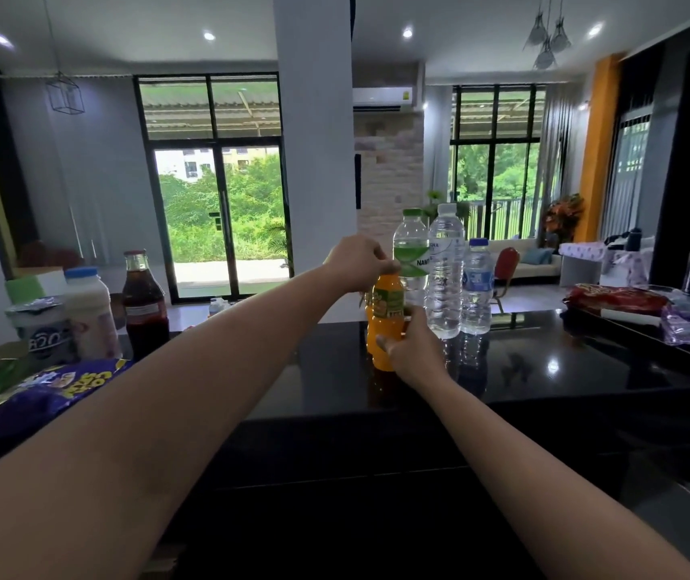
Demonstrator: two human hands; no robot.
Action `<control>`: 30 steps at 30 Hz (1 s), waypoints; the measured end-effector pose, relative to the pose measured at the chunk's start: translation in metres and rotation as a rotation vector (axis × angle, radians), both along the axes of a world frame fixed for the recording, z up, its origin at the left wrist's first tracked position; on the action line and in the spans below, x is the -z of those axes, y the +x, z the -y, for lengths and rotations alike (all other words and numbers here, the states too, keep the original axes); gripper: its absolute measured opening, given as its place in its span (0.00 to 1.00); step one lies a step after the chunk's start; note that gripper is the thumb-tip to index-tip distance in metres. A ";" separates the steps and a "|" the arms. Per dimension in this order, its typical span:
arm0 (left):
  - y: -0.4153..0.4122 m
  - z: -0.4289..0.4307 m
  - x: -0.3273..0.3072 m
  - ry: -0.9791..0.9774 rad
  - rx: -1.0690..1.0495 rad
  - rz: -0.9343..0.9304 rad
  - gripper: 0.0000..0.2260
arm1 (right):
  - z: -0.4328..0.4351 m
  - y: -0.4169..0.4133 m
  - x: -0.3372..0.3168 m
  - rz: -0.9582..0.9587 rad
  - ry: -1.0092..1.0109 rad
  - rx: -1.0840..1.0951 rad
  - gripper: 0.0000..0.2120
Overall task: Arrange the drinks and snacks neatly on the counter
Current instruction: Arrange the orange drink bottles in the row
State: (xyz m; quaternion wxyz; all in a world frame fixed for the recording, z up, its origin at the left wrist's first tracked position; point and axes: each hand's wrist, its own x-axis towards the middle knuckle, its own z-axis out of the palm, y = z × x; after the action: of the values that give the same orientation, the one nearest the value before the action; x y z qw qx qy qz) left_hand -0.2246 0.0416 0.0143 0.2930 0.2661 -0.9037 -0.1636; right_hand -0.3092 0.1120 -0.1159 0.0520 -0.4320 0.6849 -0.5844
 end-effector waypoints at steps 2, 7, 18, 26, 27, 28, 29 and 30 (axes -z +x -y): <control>0.002 0.003 0.000 0.014 0.026 -0.002 0.16 | 0.002 0.002 0.001 -0.020 -0.004 0.030 0.27; 0.006 0.009 -0.001 0.048 0.052 -0.002 0.17 | 0.009 0.011 0.002 -0.022 -0.066 0.076 0.20; 0.010 0.013 0.008 0.004 0.069 -0.047 0.18 | 0.010 0.016 0.003 -0.056 -0.055 0.135 0.20; 0.008 0.008 0.014 -0.035 0.047 -0.072 0.16 | 0.003 0.018 0.003 -0.029 -0.068 0.128 0.19; 0.008 0.008 0.015 -0.039 0.043 -0.073 0.16 | 0.003 0.018 0.003 -0.037 -0.060 0.134 0.19; 0.008 0.007 0.016 -0.037 0.041 -0.074 0.16 | 0.003 0.018 0.003 -0.044 -0.053 0.142 0.19; 0.008 0.007 0.017 -0.031 0.041 -0.075 0.16 | 0.003 0.018 0.003 -0.050 -0.049 0.150 0.21; 0.009 0.007 0.019 -0.025 0.041 -0.074 0.17 | 0.003 0.019 0.002 -0.053 -0.049 0.154 0.23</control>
State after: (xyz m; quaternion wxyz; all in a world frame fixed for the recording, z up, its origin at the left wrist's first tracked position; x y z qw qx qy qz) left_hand -0.2158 0.0349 -0.0045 0.3260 0.2374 -0.8995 -0.1678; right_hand -0.2907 0.1090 -0.1182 -0.0217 -0.3944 0.7028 -0.5916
